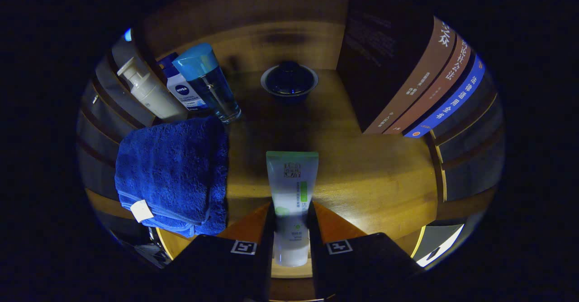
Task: Pull open the drawer, take out the items inside it, and place them on the countertop above the cabinet.
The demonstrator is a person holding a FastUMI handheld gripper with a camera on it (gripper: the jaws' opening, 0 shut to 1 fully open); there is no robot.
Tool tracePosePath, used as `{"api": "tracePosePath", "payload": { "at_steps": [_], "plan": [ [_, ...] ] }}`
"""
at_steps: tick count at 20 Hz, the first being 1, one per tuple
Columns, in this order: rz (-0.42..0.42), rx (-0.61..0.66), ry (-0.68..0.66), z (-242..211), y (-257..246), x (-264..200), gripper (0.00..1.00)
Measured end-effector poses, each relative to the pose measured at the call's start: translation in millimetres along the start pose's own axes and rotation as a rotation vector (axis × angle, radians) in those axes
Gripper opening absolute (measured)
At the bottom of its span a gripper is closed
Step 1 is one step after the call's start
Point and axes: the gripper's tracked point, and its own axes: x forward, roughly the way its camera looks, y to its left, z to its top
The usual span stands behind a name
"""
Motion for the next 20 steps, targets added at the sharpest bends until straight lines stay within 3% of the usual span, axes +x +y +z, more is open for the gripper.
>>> {"api": "tracePosePath", "payload": {
  "at_steps": [3, 9, 16, 20],
  "plan": [
    [0.025, 0.023, -0.031, 5, 3, -5, 0.5],
    [0.09, 0.023, -0.116, -1, 20, -28, 1.0],
    [0.104, -0.044, -0.403, -32, 30, -108, 1.0],
    [0.152, -0.047, -0.584, -47, 39, -159, 1.0]
  ]
}}
